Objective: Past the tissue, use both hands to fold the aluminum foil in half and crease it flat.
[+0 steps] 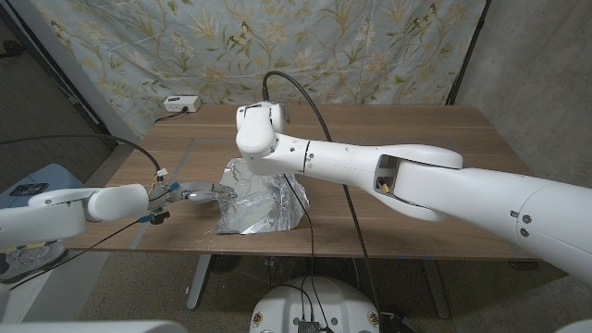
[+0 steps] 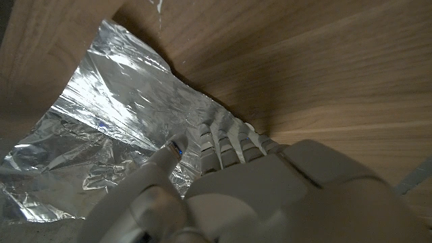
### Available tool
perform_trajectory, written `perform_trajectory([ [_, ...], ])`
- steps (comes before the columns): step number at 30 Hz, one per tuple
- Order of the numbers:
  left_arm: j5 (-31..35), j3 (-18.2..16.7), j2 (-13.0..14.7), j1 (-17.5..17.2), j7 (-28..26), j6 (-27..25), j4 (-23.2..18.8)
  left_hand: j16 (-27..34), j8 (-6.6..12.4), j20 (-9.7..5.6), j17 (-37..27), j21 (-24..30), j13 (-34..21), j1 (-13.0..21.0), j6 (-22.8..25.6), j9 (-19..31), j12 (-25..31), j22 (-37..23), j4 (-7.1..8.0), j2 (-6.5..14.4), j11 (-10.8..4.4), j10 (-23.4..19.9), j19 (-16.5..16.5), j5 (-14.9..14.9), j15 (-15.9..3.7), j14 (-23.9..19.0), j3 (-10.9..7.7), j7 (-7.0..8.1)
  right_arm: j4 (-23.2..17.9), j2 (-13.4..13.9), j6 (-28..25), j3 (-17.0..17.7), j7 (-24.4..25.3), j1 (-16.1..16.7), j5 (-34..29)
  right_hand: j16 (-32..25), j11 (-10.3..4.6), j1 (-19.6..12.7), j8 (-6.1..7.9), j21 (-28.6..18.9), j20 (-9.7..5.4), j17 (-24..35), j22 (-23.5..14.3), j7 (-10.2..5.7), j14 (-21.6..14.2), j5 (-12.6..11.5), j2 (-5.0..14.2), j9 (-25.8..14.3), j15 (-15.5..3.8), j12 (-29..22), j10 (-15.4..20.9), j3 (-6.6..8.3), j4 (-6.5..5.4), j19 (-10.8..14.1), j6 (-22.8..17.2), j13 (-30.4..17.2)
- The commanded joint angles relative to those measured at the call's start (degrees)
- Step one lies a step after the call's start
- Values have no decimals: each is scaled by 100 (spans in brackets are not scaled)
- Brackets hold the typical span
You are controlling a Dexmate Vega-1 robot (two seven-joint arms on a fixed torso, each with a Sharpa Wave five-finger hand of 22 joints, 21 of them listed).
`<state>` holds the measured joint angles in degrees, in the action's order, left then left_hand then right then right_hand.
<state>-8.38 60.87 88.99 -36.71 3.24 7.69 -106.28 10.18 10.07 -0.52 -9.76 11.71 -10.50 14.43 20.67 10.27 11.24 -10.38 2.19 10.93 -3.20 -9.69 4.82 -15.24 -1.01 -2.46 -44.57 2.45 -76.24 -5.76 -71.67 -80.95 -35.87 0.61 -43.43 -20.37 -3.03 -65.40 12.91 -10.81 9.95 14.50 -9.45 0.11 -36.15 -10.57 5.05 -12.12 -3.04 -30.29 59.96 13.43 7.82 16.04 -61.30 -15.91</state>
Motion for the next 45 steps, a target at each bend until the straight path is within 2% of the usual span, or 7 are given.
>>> perform_trajectory([
  [1, 7, 189, 0, 159, 40, 43, 10, 34, 43, 10, -8, 48, -20, 88, 25, 25, 32, -21, -31, 5, 31, -15, 29, 8, 7, -26, -6, 10, 447, -244, 220, -51, 459, -256, 823, -26, 45, 35, -22, -15, 81, 9, -13, 32, 15, 11, 32, -23, 25, 22, 9, -43, 4, 15, 47, -7],
  [9, -11, 170, 0, 138, 48, 3, -10, 32, 42, 5, -6, 48, -19, 108, 23, 25, 32, -21, -49, 2, 31, -12, 26, 6, 0, -22, -3, 20, 858, -441, 385, 10, 653, -330, 1167, -14, 80, 91, -58, -1, 151, 1, -12, 73, 50, 20, 46, -24, 105, 35, -41, -90, -18, 12, 109, -6],
  [15, -5, 493, 0, 423, 41, 52, 7, 31, 43, -2, -4, 48, -19, 127, 24, 25, 33, -20, -68, -1, 23, -12, 25, 4, -7, -23, -3, 21, 1312, -661, 582, 125, 800, -361, 1381, 3, 109, 117, -90, 15, 207, -6, -13, 111, 95, 25, 65, -25, 196, 65, -130, -117, -23, -13, 180, -6],
  [23, -31, 290, 0, 247, 40, 56, 18, 31, 43, 2, -4, 48, -19, 147, 24, 25, 32, -20, -87, -3, 32, -7, 22, 3, -9, -23, 0, 22, 1957, -991, 861, 301, 1003, -362, 1567, 29, 180, 140, -118, 24, 214, -17, -14, 175, 152, 29, 86, -26, 272, 93, -212, -140, -25, -42, 259, -2],
  [36, -50, 447, 0, 390, 55, 88, 20, 28, 45, 2, -3, 47, -18, 179, 28, 25, 38, -19, -120, -5, 17, -19, 20, 0, -12, -16, 4, 38, 2577, -1322, 1334, 777, 1331, -275, 1838, 59, 283, 184, -162, 17, 210, -36, -15, 245, 204, 34, 111, -26, 422, 167, -427, -181, -30, -38, 423, -1],
  [42, -46, 448, 0, 386, 36, 74, 13, 30, 45, 2, -3, 46, -18, 198, 28, 25, 36, -19, -136, -3, 23, -16, 19, -3, -14, -20, 4, 67, 2721, -1385, 1553, 969, 1331, -282, 1989, 153, 463, 817, -206, 28, 234, -86, -19, 437, 272, 46, 40, -12, 665, 242, -663, -466, -306, -97, 722, -2],
  [45, -35, 473, 0, 408, 30, 82, 14, 28, 47, -6, -2, 46, -18, 210, 32, 25, 38, -18, -147, -2, 18, -19, 20, -6, -13, -19, 0, 75, 2827, -1429, 1673, 1035, 1332, -294, 2051, 216, 529, 1181, -215, 30, 234, -106, -21, 468, 323, 23, 67, -5, 752, 261, -768, -593, -483, -138, 873, -30],
])
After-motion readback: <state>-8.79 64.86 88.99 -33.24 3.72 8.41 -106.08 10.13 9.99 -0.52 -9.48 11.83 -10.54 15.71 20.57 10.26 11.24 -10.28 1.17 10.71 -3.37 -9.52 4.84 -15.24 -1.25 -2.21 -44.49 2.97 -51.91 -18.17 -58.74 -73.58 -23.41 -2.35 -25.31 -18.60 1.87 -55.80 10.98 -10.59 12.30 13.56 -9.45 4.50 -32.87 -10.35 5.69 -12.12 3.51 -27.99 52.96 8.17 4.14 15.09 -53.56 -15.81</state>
